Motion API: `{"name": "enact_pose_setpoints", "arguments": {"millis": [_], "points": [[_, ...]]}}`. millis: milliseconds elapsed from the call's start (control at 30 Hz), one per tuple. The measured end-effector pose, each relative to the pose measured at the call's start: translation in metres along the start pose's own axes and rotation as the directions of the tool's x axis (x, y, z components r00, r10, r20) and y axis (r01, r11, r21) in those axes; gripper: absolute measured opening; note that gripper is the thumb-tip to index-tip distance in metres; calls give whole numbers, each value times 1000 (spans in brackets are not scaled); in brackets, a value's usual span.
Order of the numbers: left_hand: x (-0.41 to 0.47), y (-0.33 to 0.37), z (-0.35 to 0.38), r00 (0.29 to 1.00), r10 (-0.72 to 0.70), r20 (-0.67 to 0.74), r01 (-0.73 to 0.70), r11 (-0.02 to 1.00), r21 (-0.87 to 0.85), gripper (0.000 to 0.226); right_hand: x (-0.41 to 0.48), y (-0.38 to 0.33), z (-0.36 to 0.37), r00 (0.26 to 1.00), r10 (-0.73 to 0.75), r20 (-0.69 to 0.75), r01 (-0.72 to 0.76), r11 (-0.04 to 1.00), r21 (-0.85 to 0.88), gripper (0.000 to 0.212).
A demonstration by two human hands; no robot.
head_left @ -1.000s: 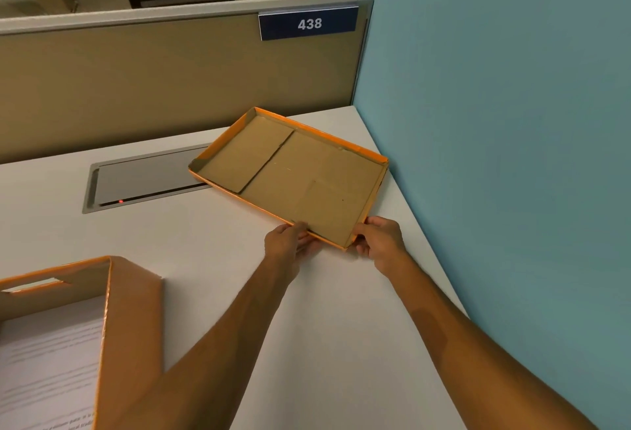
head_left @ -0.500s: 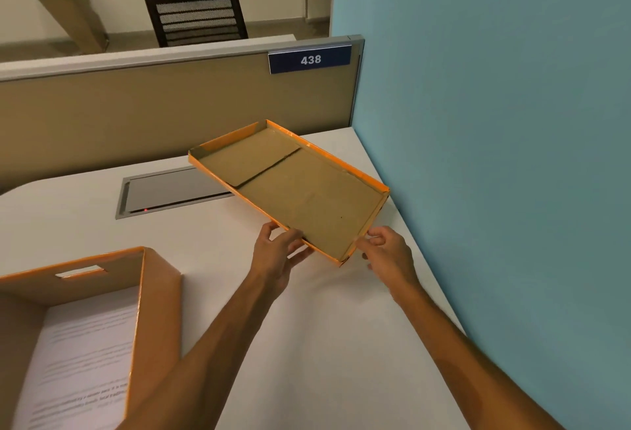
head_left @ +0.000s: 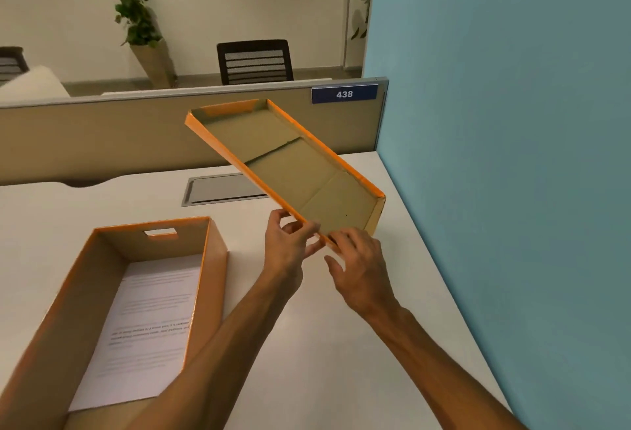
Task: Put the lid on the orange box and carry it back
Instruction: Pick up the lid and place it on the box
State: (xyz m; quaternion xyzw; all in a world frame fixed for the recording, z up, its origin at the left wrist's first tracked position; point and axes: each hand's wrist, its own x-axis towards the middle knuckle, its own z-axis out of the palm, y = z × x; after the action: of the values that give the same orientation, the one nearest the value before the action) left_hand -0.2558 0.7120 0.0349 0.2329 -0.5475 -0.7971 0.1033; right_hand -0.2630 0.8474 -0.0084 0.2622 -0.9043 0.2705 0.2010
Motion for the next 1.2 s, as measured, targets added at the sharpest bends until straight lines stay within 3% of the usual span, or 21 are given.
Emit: {"name": "enact_pose_setpoints", "arguments": {"millis": [133, 267, 367, 567, 667, 833, 900, 1067, 1200], "points": [[-30, 17, -5, 995, 96, -26, -95, 994, 59, 48, -4, -27, -6, 986, -16, -163, 31, 996, 89, 26], [-52, 39, -11, 980, 195, -32, -189, 972, 138, 54, -5, -50, -11, 970, 0, -243, 50, 979, 199, 25], [-62, 53, -18, 967, 253, 3, -250, 953, 170, 58, 0, -67, -21, 973, 76, -216, 3, 939, 344, 32], [-61, 77, -55, 959, 251, 128, -278, 919, 279, 61, 17, -93, -39, 922, 384, -47, -278, 741, 611, 35], [-52, 85, -97, 976, 199, 84, -216, 913, 345, 55, 24, -97, -43, 892, 450, 49, -336, 587, 737, 23], [-46, 96, -181, 997, 65, 39, -76, 904, 421, 54, 27, -119, -44, 811, 538, 231, -340, 111, 934, 23], [-49, 103, -211, 995, 9, 100, -51, 906, 420, 53, 26, -133, -40, 786, 545, 291, -339, -12, 941, 26], [-58, 119, -268, 992, -27, 124, -31, 897, 442, 69, 14, -171, -29, 748, 532, 397, -370, -162, 915, 34], [-61, 127, -308, 987, -66, 143, -7, 889, 458, 51, 0, -200, -16, 750, 465, 470, -410, -231, 882, 46]]}}
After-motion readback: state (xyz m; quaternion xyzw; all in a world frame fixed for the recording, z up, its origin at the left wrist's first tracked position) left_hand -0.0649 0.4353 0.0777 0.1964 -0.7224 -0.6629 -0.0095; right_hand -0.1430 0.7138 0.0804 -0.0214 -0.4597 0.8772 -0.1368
